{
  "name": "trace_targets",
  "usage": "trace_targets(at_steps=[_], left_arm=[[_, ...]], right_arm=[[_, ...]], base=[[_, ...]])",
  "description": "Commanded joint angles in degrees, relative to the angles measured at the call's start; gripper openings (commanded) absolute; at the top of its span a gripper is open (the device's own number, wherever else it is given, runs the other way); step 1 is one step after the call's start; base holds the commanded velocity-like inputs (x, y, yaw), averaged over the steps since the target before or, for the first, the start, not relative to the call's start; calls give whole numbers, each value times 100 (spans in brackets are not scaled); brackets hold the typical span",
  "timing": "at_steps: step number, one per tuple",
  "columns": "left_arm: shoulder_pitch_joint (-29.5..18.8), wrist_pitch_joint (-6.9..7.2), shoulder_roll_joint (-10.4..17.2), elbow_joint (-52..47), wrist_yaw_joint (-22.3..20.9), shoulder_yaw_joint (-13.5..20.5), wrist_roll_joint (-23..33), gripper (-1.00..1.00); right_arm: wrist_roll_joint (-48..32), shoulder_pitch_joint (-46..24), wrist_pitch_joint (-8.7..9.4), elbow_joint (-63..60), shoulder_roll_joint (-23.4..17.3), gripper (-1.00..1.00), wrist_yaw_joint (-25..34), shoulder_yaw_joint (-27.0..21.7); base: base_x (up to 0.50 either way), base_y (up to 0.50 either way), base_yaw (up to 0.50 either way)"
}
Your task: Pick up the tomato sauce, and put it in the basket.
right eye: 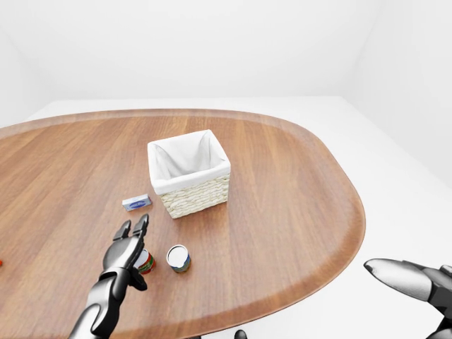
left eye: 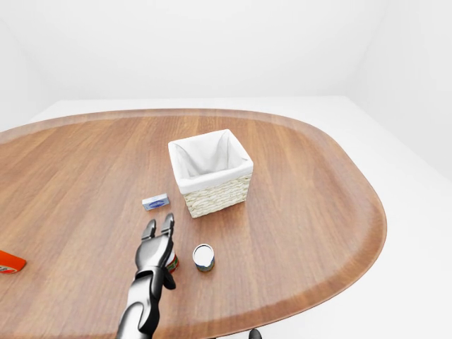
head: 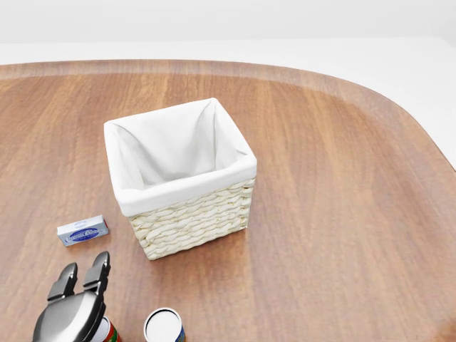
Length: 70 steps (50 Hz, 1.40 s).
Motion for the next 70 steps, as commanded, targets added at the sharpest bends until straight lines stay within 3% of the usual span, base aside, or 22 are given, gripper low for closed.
trace_targets(at_steps=[1, 23, 55, 70], left_arm=[[-70, 0, 24, 240, 86, -43, -22, 100], [-241, 0, 88, 869, 259, -133, 29, 100], [-500, 0, 115, 1883, 639, -295, -21, 100], [-457, 0, 119, 2021, 521, -402, 30, 100]], right_arm=[[55, 19, 0, 0, -27, 100, -24, -34], [87, -32, 0, 0, -105, 100, -100, -30], [-77, -74, 0, 0, 88, 100, 99, -52], [4, -46, 0, 0, 5, 100, 8, -45]], base=[[0, 0, 0], [0, 0, 0], [0, 0, 0], [0, 0, 0]])
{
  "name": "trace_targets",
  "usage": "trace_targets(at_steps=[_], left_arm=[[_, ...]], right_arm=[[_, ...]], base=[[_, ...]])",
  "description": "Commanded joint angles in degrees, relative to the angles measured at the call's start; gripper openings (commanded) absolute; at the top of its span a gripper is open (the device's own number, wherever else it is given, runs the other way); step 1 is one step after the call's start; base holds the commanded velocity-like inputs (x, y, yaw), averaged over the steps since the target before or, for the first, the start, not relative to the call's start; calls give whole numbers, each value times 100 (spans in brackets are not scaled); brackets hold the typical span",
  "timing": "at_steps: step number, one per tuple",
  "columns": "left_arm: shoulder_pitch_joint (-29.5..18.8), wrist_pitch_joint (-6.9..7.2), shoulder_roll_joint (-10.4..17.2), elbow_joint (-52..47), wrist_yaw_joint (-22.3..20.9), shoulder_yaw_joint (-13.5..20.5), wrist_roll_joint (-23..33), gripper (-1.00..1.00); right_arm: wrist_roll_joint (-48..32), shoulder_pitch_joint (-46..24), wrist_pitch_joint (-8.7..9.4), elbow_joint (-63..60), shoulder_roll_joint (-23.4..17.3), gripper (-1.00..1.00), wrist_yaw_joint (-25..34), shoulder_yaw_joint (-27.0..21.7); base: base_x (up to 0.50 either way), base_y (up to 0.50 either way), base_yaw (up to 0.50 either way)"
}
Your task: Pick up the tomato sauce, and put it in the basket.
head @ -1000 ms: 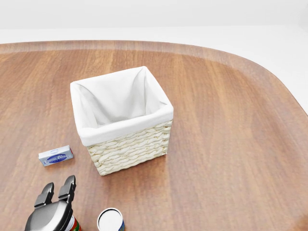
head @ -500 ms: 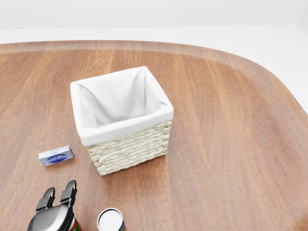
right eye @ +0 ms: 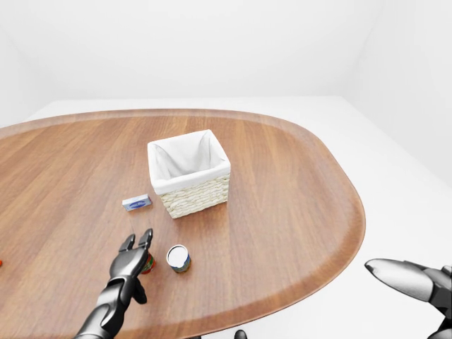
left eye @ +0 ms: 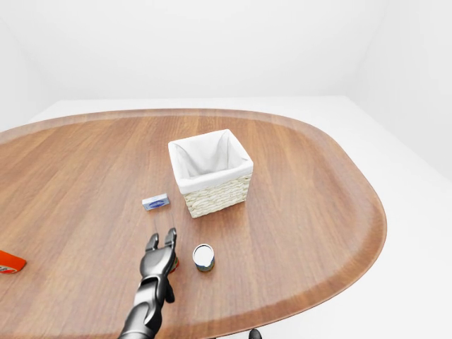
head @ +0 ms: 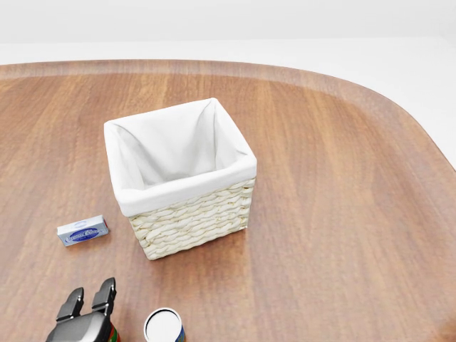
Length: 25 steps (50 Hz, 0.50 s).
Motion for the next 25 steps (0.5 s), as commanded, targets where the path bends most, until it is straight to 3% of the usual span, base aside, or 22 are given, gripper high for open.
trace_targets(at_steps=[1, 2, 3, 4, 25], left_arm=[[48, 0, -10, 149, -122, -96, -3, 100], [85, 0, -4, 82, -136, -98, 12, 84], [69, 0, 7, 99, -115, -94, 35, 41], [119, 0, 11, 63, -201, -102, 17, -100], [206, 0, -20, -189, -235, -63, 80, -100]], right_arm=[[59, 23, 0, 0, -66, 100, -76, 15], [66, 29, 0, 0, -80, 100, -92, 24], [100, 47, 0, 0, -114, 100, -120, 23], [135, 49, 0, 0, -132, 100, -141, 4], [60, 65, 0, 0, -77, 100, -104, 56]], base=[[0, 0, 0], [0, 0, 0], [0, 0, 0], [0, 0, 0], [0, 0, 0]])
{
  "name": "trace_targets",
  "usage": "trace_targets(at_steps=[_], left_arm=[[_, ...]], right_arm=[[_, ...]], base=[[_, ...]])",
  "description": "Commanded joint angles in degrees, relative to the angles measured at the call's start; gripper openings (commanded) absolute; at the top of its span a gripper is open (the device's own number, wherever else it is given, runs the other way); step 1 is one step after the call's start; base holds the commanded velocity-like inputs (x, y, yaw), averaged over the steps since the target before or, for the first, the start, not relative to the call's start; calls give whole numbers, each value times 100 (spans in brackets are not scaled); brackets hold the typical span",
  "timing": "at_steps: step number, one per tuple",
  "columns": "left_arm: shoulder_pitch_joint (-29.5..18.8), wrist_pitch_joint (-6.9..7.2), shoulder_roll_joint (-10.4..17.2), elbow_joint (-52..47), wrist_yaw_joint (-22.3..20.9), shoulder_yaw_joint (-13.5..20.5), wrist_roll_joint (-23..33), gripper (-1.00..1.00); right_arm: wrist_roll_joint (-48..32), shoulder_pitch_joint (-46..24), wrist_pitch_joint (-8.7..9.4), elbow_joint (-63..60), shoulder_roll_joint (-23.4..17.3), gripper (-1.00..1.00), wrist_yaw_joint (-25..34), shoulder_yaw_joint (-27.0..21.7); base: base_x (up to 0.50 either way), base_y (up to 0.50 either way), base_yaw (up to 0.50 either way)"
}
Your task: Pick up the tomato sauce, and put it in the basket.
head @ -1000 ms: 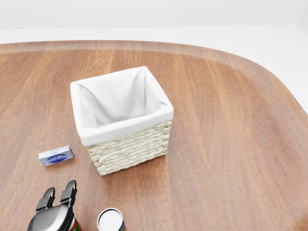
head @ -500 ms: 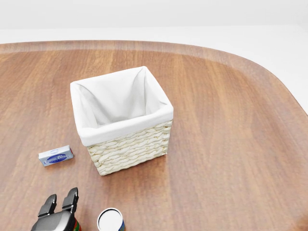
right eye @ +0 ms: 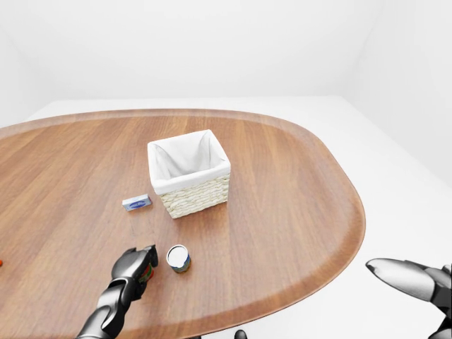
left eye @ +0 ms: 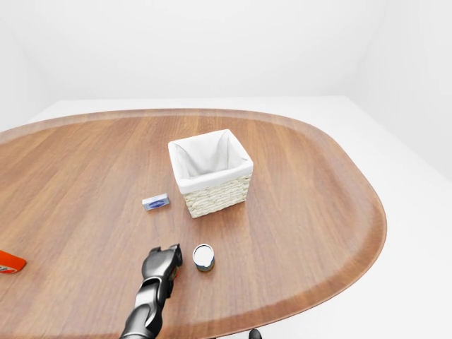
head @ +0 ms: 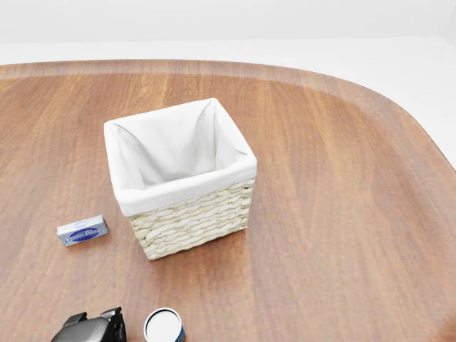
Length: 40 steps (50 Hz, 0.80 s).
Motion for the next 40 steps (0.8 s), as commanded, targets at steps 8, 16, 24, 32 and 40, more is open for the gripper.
trace_targets(at_steps=[8, 16, 24, 32, 40], left_arm=[[115, 0, -186, -2267, 196, 589, -576, -100], [305, 0, -442, -4498, -600, 742, -809, -100], [91, 0, -639, -6038, -1441, 727, -623, -100], [-814, 0, -694, -6223, -1944, 509, -166, -100], [-2783, 0, -520, -4564, -1817, 435, -134, -100]], right_arm=[[-81, -23, 0, 0, 102, 100, 105, -21], [-150, -8, 0, 0, 93, 100, 81, 94], [-225, -33, 0, 0, 118, 100, 102, 146], [-170, -41, 0, 0, 128, 100, 119, 69], [-52, -58, 0, 0, 75, 100, 69, -15]], base=[[0, 0, 0], [0, 0, 0], [0, 0, 0], [0, 0, 0], [0, 0, 0]])
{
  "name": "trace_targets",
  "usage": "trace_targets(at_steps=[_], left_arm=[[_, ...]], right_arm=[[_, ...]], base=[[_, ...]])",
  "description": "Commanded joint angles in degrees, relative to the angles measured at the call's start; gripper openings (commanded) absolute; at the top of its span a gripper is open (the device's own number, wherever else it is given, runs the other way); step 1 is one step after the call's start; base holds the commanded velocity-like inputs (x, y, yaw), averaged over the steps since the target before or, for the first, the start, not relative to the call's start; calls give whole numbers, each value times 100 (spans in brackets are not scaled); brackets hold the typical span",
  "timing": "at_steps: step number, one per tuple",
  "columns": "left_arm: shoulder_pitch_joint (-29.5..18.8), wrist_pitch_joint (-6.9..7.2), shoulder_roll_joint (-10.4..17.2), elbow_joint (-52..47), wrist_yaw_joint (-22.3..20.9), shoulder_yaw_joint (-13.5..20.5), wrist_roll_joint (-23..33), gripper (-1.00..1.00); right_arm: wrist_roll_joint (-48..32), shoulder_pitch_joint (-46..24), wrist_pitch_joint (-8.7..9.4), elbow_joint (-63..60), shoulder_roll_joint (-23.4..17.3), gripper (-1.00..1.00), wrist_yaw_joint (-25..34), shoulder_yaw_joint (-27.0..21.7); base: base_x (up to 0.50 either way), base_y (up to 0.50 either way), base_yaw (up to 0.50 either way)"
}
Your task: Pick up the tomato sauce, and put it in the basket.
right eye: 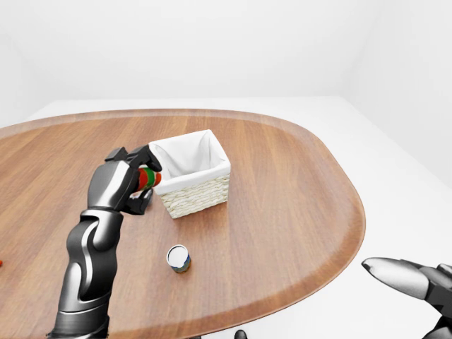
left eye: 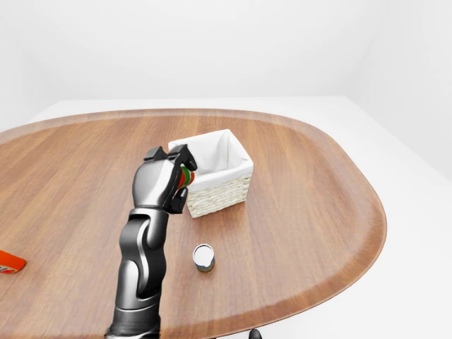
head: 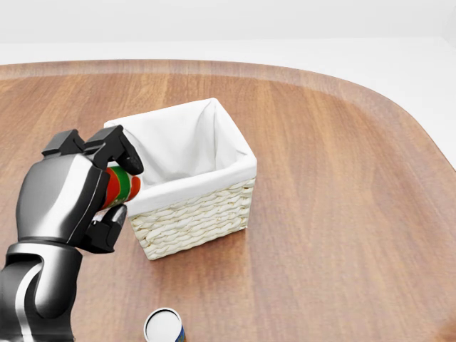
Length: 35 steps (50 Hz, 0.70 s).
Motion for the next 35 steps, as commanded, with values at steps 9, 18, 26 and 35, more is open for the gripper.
trace_targets(at_steps=[9, 18, 26, 35], left_arm=[[-5529, 0, 593, 7834, 3031, 120, -1453, -100], [-6538, 0, 596, 9638, 3500, -234, -1424, -100], [-6519, 0, 523, 9863, 3141, -326, -863, -100], [-6308, 0, 379, 9928, 2272, -206, -667, -100]], right_arm=[[-13, -57, 0, 0, 2, 100, -23, 25], [151, 41, 0, 0, -42, 100, -51, -30], [142, 49, 0, 0, -61, 100, -80, 54], [212, 42, 0, 0, -45, 100, -57, -38]], base=[[0, 0, 0], [0, 0, 0], [0, 0, 0], [0, 0, 0]])
